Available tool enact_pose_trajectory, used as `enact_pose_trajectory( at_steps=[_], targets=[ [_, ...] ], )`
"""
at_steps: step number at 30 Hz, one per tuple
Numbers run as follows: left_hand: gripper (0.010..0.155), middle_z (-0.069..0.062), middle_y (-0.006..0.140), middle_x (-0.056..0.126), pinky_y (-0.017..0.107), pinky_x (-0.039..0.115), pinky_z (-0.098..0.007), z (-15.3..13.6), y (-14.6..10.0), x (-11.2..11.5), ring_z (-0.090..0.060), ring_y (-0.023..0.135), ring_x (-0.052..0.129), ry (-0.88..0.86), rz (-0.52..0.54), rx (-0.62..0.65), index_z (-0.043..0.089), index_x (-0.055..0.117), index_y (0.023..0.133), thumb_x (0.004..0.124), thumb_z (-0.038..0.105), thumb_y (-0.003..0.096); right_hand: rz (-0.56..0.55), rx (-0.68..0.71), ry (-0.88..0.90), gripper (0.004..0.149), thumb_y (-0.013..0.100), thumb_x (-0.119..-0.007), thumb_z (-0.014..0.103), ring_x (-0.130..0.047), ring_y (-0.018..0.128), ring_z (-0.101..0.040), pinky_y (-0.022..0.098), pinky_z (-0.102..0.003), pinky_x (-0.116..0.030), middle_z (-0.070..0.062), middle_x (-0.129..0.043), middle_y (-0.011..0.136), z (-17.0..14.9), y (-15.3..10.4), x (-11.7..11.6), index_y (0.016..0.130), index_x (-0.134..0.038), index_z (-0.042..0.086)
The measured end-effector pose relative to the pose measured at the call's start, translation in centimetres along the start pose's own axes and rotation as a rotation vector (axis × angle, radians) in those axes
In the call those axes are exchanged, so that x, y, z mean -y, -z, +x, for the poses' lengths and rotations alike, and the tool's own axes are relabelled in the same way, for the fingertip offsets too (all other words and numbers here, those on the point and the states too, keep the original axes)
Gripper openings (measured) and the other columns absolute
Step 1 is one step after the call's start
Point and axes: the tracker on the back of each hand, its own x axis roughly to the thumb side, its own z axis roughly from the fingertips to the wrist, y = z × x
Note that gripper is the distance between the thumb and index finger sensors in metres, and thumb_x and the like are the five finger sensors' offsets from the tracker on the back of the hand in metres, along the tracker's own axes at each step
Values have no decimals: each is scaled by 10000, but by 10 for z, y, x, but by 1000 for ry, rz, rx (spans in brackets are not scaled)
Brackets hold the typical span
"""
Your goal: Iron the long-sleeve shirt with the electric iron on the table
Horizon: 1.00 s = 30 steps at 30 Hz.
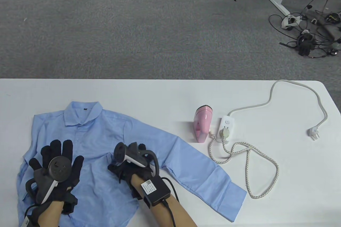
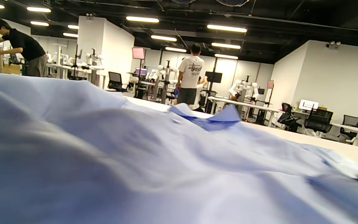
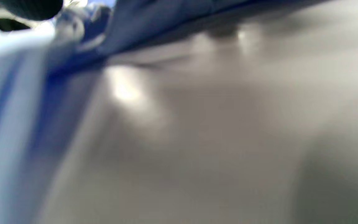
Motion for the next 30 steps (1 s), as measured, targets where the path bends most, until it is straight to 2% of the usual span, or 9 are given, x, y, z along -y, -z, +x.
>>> enact_pose_trajectory(
  at_steps=[3,6,9,15,18,20,22,25,30],
  targets=[
    [753,-26,1234,220,702,91,-668,3,1,4,-394,1155,214,-10,-40,30,402,305,1113,497,681,441,4,-96,11,767,404,-561,708,-233,926,-590,463,-838,-386,-201,-292,1029,-42,-3,13,958,-476,184],
    [752,-12,1236,182,689,35,-650,4,5,15,-372,1154,125,-6,-175,40,420,267,1111,489,685,444,-43,-206,-25,738,404,-598,692,-236,928,-575,471,-834,-393,-183,-278,1007,-88,-11,20,931,-455,196],
    [751,-15,1236,184,685,30,-646,6,9,31,-371,1151,122,-9,-287,58,419,269,1111,486,685,444,-24,-283,-81,732,413,-611,680,-218,936,-563,501,-820,-396,-160,-226,1004,-124,-23,25,931,-372,221],
    [750,-10,1236,186,685,22,-640,18,12,55,-363,1149,115,25,-464,122,424,249,1107,480,686,444,-19,-321,-57,775,402,-637,659,-219,935,-563,509,-814,-398,-159,-224,1009,-164,-42,31,955,-326,213],
    [749,-15,1239,214,693,36,-640,24,10,60,-362,1153,136,77,-480,137,421,257,1108,478,686,443,-4,-315,-45,796,401,-649,650,-205,936,-561,512,-815,-387,-157,-209,1017,-174,-47,32,969,-301,215],
    [760,-21,1233,190,697,54,-642,23,8,57,-369,1151,152,97,-483,74,420,188,1097,470,692,445,15,-313,-55,800,398,-656,649,-210,938,-561,516,-811,-398,-157,-208,1019,-182,-52,34,968,-302,214],
    [774,-20,1231,163,698,44,-640,19,4,44,-369,1150,131,27,-393,20,415,159,1095,472,696,445,42,-315,-50,808,398,-663,647,-197,940,-560,521,-811,-397,-156,-192,1020,-191,-55,36,970,-288,216],
    [764,-32,1237,272,709,85,-646,18,-1,31,-376,1152,214,-65,-289,18,389,291,1114,508,688,445,31,-307,-42,810,395,-671,643,-188,942,-552,519,-812,-387,-153,-190,1020,-203,-58,38,969,-290,216],
    [759,-12,1243,269,702,59,-642,30,0,53,-354,1160,169,8,-481,107,398,279,1115,501,686,449,46,-315,-34,813,396,-677,636,-179,941,-550,521,-813,-381,-153,-176,1023,-208,-58,39,971,-282,219]
  ],
)
